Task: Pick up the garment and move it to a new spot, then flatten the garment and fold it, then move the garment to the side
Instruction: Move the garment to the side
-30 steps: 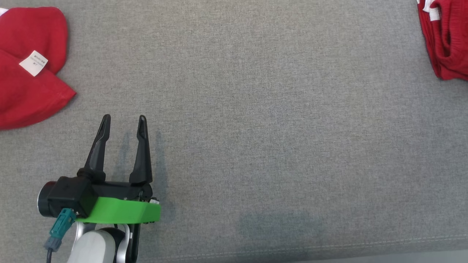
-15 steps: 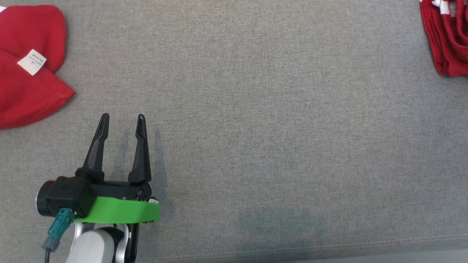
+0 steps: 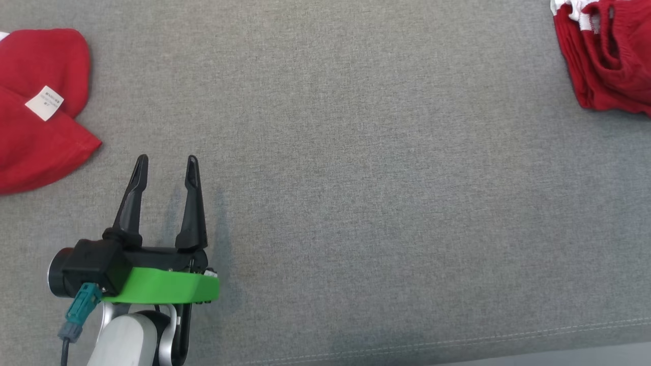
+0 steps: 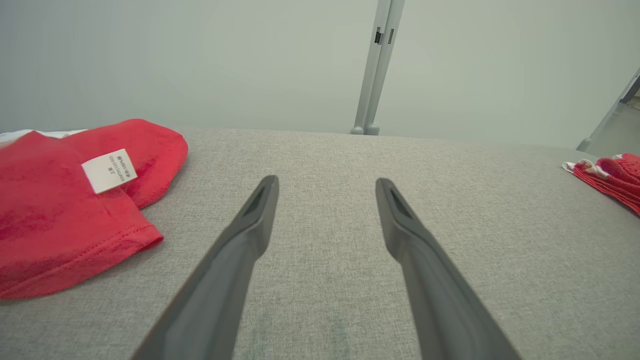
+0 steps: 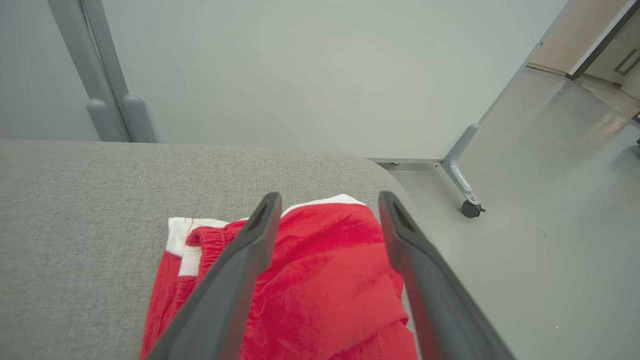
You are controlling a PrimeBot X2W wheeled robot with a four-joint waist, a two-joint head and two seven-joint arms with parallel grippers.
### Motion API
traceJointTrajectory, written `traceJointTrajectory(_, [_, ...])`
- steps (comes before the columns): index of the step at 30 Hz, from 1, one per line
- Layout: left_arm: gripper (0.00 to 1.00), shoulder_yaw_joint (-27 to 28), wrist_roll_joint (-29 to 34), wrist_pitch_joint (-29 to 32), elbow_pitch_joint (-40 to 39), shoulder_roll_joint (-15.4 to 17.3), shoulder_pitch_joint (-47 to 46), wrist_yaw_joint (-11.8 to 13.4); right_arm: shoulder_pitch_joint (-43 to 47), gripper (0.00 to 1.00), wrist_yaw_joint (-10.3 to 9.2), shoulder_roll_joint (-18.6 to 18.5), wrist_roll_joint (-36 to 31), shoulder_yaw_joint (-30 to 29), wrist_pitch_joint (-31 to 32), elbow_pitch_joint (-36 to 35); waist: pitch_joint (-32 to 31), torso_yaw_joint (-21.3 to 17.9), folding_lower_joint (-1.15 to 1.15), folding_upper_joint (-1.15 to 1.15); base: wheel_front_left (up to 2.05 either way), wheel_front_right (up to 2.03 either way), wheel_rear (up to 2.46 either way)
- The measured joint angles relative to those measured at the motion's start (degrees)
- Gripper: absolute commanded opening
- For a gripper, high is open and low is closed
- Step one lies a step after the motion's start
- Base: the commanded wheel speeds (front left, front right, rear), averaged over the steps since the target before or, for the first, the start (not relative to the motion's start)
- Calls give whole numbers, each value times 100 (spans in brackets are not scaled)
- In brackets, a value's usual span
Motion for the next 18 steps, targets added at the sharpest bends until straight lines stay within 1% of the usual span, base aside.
traceJointTrajectory(2, [100,4,0,-1,24,0,-56,-2,-20,100,3,100,-52,45,-53,-92,-80,-41,0,0,0,0,0])
traceJointTrajectory(4, [100,7,-1,-2,86,-1,-88,-4,-49,100,51,181,-87,89,-119,-183,-166,-87,0,0,0,0,0])
traceJointTrajectory(10, [100,3,-58,-10,315,-52,-252,-54,-41,100,76,401,-185,209,-214,-487,-469,-219,0,0,0,0,0])
traceJointTrajectory(11, [100,10,-77,-10,363,-62,-283,-54,-5,100,103,446,-185,213,-220,-548,-525,-237,0,0,0,0,0])
traceJointTrajectory(15, [100,22,-111,-52,555,-81,-296,-54,263,100,112,733,-182,244,-227,-786,-760,-309,0,0,0,0,0])
traceJointTrajectory(16, [100,22,-111,-52,555,-81,-296,-54,263,100,112,733,-182,244,-227,-786,-760,-309,0,0,0,0,0])
traceJointTrajectory(18, [100,24,-159,-53,625,-100,-295,-54,425,100,112,856,-179,245,-227,-905,-881,-341,0,0,0,0,0])
